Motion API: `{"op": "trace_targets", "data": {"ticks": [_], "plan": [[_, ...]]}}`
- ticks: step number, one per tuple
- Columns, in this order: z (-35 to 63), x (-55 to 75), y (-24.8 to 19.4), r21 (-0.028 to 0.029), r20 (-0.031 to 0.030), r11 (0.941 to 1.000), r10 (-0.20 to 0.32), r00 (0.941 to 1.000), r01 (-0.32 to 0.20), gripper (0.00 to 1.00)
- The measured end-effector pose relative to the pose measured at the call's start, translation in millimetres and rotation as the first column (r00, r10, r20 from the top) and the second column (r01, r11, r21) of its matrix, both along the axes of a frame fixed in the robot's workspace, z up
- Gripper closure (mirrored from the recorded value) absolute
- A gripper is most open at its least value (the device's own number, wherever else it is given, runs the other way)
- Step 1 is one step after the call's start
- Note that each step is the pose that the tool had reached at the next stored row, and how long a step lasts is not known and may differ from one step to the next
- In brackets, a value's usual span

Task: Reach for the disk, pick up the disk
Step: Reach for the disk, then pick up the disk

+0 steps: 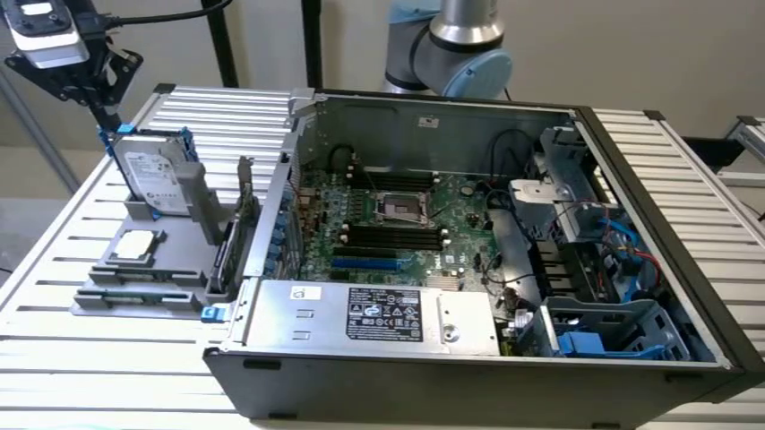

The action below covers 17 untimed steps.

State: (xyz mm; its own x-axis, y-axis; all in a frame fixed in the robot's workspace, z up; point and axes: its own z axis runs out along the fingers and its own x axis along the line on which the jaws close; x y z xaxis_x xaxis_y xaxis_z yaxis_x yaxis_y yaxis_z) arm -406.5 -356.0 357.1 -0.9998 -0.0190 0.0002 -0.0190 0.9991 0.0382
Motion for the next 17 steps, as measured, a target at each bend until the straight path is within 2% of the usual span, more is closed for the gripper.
{"op": "trace_targets", "data": {"ticks": [8, 9, 17], "plan": [[0.1, -11.4, 32.0, -0.0002, 0.0, 1.0, 0.0, 1.0, 0.0, 0.89], [0.1, -12.5, 33.4, -0.0002, 0.0, 1.0, 0.001, 1.0, -0.001, 0.89], [0.1, -13.1, 33.6, -0.0004, 0.0, 1.0, 0.005, 1.0, -0.005, 0.89]]}}
